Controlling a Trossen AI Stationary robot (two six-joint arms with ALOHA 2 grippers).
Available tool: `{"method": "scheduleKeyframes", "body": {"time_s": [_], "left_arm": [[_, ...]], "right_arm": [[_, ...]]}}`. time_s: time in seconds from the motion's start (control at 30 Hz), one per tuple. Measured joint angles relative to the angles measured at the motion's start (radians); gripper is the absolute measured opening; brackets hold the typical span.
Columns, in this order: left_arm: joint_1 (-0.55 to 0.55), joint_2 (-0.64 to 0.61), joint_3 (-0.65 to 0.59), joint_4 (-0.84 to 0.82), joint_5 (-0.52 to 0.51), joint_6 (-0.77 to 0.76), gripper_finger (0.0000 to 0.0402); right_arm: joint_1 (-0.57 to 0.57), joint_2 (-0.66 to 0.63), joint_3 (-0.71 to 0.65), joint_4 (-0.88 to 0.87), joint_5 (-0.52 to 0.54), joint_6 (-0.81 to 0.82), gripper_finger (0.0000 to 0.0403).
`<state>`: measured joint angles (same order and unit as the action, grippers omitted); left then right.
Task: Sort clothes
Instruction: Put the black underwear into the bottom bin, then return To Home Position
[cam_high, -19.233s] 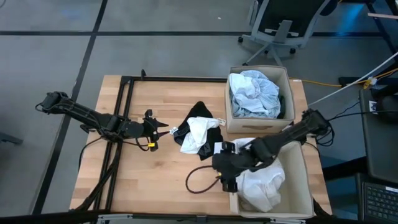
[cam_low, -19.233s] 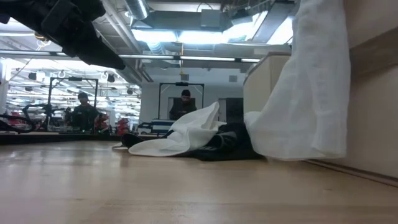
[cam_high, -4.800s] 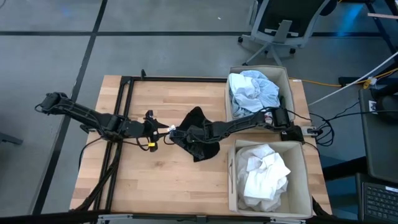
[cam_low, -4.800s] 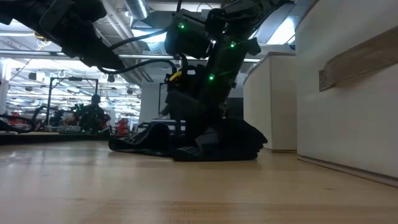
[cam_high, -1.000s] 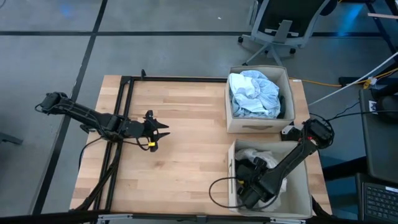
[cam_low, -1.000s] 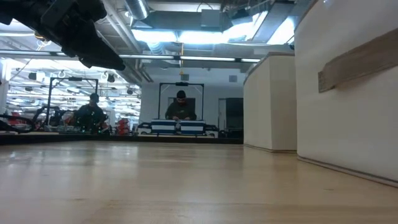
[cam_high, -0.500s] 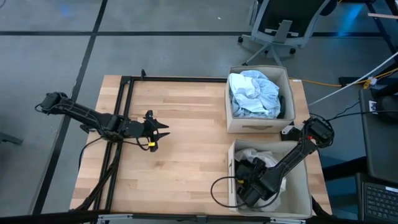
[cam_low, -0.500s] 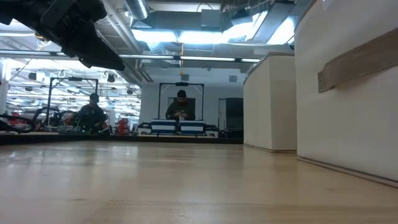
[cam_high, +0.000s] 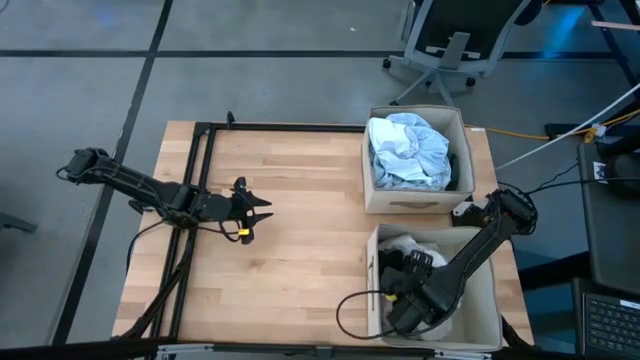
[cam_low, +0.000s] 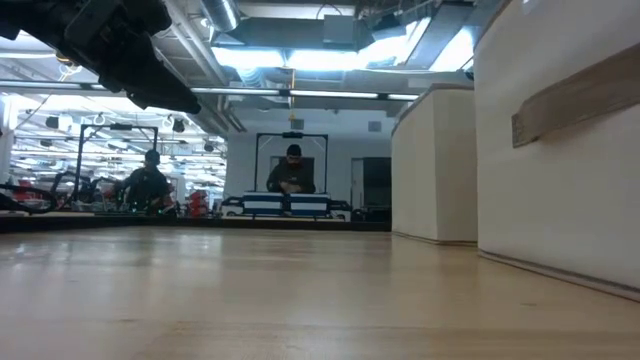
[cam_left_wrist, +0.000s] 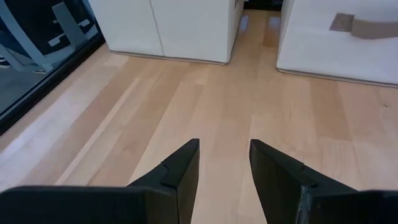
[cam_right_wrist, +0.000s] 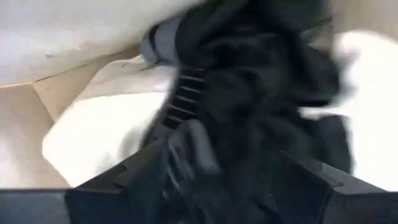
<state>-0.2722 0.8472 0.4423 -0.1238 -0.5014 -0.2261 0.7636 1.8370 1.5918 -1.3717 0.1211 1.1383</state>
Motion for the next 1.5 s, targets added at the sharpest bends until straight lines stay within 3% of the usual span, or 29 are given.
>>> {"method": "scheduleKeyframes", "body": {"time_s": [0.23,0.37,0.6,0.83,0.97,1.37,1.5], "left_arm": [[0.0,0.0,0.0,-0.001,0.0,0.0,0.0131],[0.0,0.0,0.0,0.001,0.0,0.023,0.0131],[-0.001,0.0,0.0,-0.016,0.044,0.044,0.0131],[0.005,0.0,0.0,-0.016,0.044,0.068,0.0131],[0.02,0.0,0.0,-0.014,0.046,0.073,0.0131],[0.024,0.0,0.0,-0.017,0.064,0.073,0.0131],[0.024,0.0,0.0,-0.016,0.073,0.076,0.0131]], "right_arm": [[-0.059,-0.002,0.169,-0.135,0.06,-0.126,0.025],[-0.1,-0.005,0.216,-0.14,0.164,-0.265,0.0248],[-0.172,-0.085,0.219,-0.088,0.198,-0.443,0.0247],[-0.178,-0.252,0.192,-0.003,0.379,-0.598,0.0247],[-0.228,-0.399,0.06,0.202,0.376,-0.748,0.0247],[-0.583,-0.882,-0.641,0.978,0.001,-1.098,0.0237],[-0.655,-1.011,-0.83,1.195,-0.064,-1.167,0.0217]]}}
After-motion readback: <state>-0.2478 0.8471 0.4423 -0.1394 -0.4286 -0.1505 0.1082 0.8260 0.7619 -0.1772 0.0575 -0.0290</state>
